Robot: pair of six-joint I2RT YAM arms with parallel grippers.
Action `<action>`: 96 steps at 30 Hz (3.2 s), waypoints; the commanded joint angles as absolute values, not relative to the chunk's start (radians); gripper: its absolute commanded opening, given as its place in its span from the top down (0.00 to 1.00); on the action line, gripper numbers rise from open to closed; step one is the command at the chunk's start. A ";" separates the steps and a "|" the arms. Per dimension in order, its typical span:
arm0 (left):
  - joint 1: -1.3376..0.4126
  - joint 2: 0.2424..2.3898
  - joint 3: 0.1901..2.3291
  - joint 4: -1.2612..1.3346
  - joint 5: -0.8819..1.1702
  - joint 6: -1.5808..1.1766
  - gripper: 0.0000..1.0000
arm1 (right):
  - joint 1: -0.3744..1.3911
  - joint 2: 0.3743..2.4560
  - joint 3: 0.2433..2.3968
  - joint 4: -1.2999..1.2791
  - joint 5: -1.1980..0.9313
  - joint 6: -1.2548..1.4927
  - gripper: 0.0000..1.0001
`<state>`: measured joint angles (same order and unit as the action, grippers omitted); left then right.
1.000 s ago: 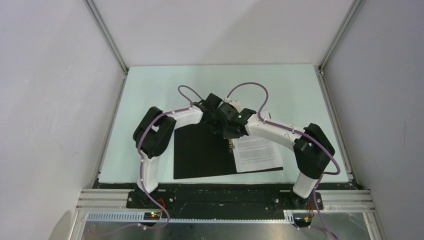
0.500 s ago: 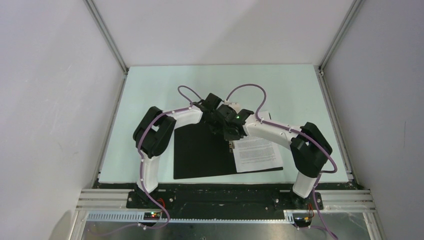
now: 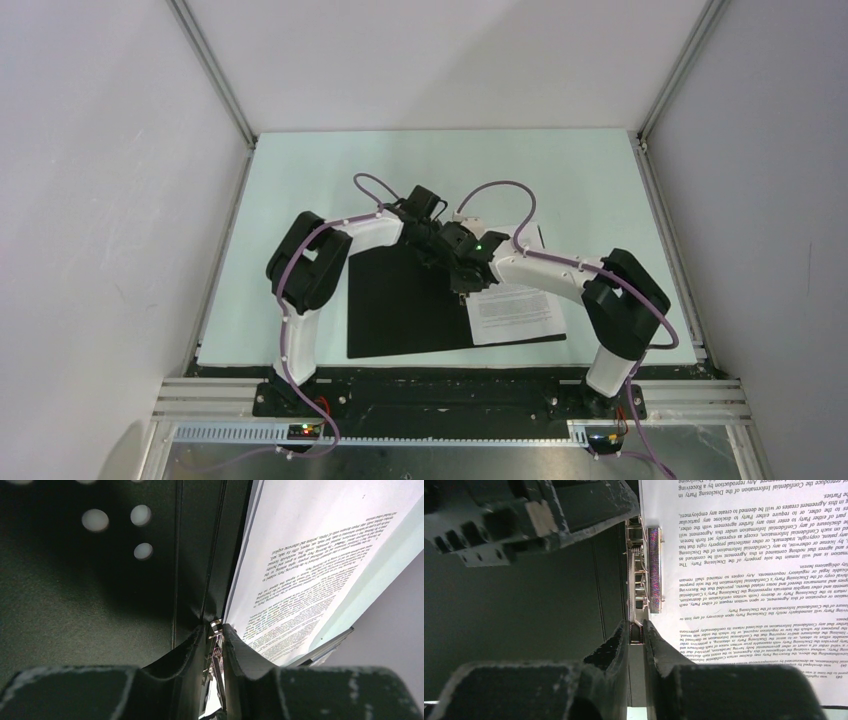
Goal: Put the files into the folder
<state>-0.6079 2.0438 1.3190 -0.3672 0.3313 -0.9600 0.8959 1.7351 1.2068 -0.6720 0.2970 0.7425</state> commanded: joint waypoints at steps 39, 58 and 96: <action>-0.590 2.117 1.282 -0.394 0.216 -0.967 0.76 | 0.836 1.755 0.934 -0.654 0.275 0.863 1.00; -0.590 2.130 1.274 -0.393 0.209 -0.973 0.76 | 0.860 1.841 0.926 -0.596 0.218 0.844 1.00; -0.599 2.123 1.282 -0.394 0.198 -0.955 0.76 | 0.879 1.733 1.078 -0.655 0.226 0.789 0.68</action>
